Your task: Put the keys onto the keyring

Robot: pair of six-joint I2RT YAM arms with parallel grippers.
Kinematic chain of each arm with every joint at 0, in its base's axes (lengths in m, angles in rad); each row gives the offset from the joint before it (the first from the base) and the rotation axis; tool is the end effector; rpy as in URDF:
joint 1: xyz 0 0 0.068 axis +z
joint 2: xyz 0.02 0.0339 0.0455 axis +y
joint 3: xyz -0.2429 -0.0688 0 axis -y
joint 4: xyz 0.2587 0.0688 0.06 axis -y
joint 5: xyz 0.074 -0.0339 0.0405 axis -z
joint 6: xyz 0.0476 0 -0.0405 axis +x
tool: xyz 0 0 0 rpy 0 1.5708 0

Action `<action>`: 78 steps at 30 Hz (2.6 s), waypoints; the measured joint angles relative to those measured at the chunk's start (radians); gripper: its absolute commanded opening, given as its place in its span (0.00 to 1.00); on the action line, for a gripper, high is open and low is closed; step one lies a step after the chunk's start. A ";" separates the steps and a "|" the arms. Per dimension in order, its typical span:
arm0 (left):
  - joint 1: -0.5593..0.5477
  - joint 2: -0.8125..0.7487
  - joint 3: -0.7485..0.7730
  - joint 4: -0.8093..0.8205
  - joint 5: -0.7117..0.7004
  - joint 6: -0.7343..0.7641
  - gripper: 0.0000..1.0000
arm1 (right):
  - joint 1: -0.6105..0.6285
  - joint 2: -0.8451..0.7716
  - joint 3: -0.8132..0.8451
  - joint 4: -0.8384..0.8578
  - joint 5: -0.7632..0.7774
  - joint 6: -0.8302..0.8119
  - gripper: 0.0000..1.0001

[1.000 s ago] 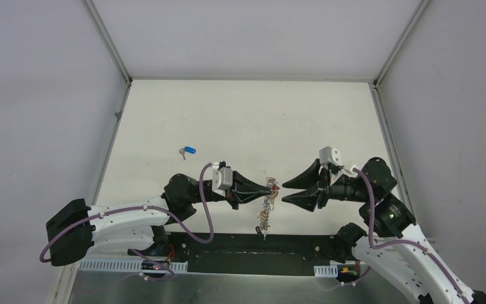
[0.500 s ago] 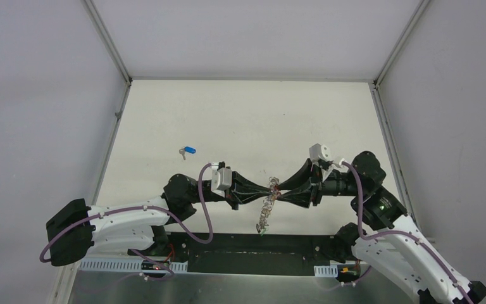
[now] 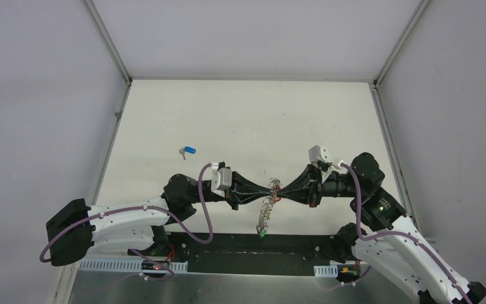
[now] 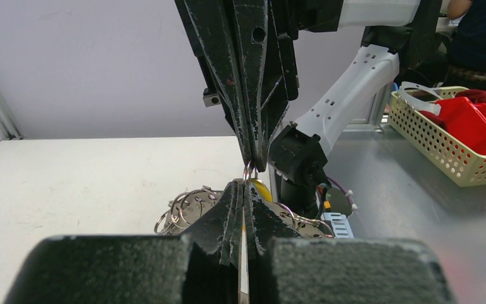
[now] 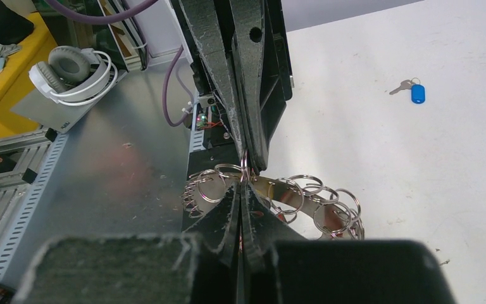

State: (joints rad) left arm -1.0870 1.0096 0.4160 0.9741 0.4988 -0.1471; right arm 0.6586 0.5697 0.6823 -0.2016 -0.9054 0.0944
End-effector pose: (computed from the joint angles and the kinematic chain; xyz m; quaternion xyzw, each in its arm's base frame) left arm 0.0944 -0.2286 0.2672 0.4283 0.3918 -0.5772 0.5744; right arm 0.1105 0.1329 0.3240 -0.4683 0.5551 0.5233 0.4458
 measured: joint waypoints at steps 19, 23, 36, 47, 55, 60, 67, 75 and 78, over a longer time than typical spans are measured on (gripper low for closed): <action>0.000 0.000 0.000 -0.002 0.000 0.000 0.00 | 0.000 -0.006 -0.005 -0.065 0.003 -0.041 0.00; 0.000 0.000 0.000 0.000 0.000 0.000 0.00 | 0.000 -0.002 -0.006 -0.098 0.002 -0.048 0.00; 0.000 0.000 0.000 0.000 0.000 0.001 0.00 | 0.000 0.034 -0.006 -0.141 0.003 -0.063 0.44; 0.000 0.000 0.000 0.000 0.000 0.001 0.00 | 0.000 -0.033 -0.006 -0.095 -0.020 -0.071 0.56; 0.000 0.000 0.000 0.000 0.000 0.000 0.00 | 0.000 0.017 -0.006 -0.044 -0.020 -0.039 0.39; 0.000 0.000 0.000 0.000 0.000 0.000 0.00 | 0.000 0.018 -0.010 -0.016 -0.019 -0.016 0.20; 0.000 0.000 0.000 -0.001 0.001 0.000 0.00 | 0.000 0.003 -0.029 0.008 -0.019 0.006 0.00; 0.000 0.000 0.000 -0.008 0.001 0.000 0.00 | -0.001 -0.015 -0.042 0.009 -0.003 0.009 0.00; 0.000 0.000 0.000 -0.009 0.001 0.000 0.00 | -0.001 -0.018 -0.043 0.002 0.006 0.005 0.00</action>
State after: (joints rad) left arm -1.0870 1.0096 0.4160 0.9653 0.4995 -0.1467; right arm 0.6579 0.5518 0.6395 -0.1997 -0.8993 0.0990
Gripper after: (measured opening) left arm 0.009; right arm 0.004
